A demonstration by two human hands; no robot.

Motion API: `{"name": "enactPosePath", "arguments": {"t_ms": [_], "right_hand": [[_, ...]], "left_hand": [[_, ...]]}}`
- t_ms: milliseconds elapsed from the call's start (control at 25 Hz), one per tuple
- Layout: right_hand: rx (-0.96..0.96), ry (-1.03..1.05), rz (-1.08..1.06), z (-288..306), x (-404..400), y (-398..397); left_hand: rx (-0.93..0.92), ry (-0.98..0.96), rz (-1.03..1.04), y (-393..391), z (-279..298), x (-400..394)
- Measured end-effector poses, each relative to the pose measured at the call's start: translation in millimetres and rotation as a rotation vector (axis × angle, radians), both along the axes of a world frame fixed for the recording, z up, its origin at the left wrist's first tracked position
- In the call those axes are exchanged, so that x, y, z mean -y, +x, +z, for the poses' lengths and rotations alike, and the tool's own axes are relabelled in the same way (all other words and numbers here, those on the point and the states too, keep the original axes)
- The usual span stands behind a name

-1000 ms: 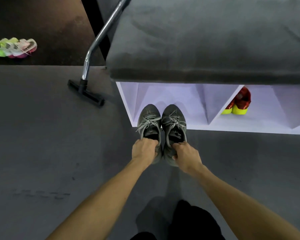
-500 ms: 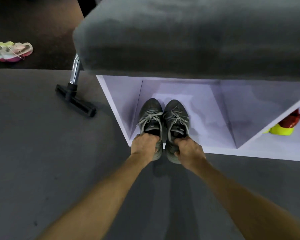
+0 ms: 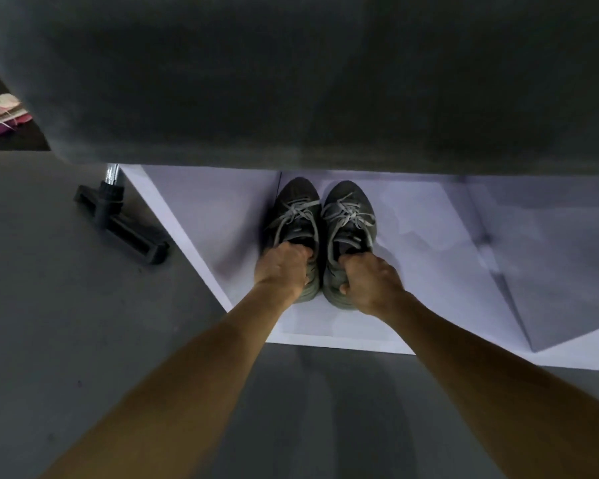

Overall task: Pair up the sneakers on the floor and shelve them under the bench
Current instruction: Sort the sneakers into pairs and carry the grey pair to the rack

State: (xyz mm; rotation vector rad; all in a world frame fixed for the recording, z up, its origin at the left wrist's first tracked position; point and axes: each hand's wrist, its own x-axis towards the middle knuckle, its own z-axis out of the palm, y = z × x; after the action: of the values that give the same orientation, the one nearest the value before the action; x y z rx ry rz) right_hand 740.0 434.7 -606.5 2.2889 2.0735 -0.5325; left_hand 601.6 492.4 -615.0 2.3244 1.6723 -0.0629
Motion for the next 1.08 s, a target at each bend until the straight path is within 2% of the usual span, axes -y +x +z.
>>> {"name": "enactPosePath", "arguments": {"t_ms": [80,280,360,480,680,880,1080], "right_hand": [[-0.006,0.005,0.005,-1,-9,1],[-0.104,0.005,-0.005,-5,-5,7],[-0.154,0.03,0.02,-7,5,5],[-0.153,0.018,0.033,2,33,-6],[-0.138,0.026,0.093,32,111,-23],[-0.118,-0.061,0.078,116,183,-33],[-0.111,-0.062,0.088,258,216,-47]], "left_hand": [[0.013,0.015,0.0,0,-2,-9],[-0.13,0.03,-0.077,-2,6,-5],[-0.179,0.046,-0.141,-7,6,12],[-0.14,0.096,-0.179,-19,9,58],[-0.141,-0.096,-0.135,-43,32,142],[-0.17,-0.146,-0.072,-66,120,211],[-0.119,-0.119,-0.046,-80,267,236]]}}
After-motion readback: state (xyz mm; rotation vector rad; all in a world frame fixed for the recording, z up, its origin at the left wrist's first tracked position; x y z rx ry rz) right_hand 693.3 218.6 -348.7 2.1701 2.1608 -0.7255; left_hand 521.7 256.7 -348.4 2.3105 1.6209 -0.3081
